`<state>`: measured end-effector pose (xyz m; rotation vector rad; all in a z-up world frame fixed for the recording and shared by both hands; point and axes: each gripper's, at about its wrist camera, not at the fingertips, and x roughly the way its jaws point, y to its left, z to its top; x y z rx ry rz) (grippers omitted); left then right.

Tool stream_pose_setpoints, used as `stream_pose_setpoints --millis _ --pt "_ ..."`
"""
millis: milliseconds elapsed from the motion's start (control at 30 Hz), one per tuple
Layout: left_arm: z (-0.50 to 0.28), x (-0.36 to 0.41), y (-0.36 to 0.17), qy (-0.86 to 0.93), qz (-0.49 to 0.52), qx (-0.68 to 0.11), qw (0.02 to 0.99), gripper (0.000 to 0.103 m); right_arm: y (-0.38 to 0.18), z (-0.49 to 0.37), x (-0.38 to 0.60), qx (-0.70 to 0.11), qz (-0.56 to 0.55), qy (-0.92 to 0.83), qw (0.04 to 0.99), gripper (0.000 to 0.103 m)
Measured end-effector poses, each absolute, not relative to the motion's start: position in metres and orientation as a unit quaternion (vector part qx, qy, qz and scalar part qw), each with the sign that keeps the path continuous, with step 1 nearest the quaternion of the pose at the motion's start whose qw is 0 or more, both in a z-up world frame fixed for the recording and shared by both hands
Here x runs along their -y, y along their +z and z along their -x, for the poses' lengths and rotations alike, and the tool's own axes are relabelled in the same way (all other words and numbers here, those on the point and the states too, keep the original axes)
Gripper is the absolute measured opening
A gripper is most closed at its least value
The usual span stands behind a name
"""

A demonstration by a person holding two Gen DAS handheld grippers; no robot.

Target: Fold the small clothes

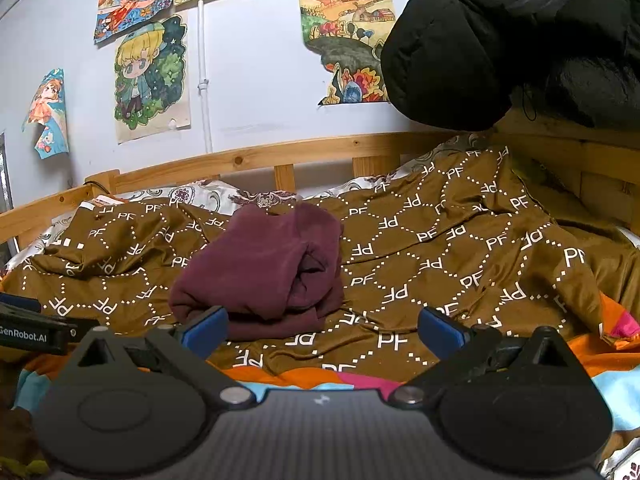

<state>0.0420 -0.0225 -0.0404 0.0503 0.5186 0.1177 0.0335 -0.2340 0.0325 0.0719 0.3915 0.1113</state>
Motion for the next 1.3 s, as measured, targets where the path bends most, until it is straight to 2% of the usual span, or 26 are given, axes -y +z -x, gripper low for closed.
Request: stream_pose_setpoints --millis 1300 --pt "-0.0416 0.022 -0.0409 0.059 -0.026 -0.258 0.964 0.102 0.0306 -0.0333 0.2328 -0.202 -0.046 0.052 0.977 0.103"
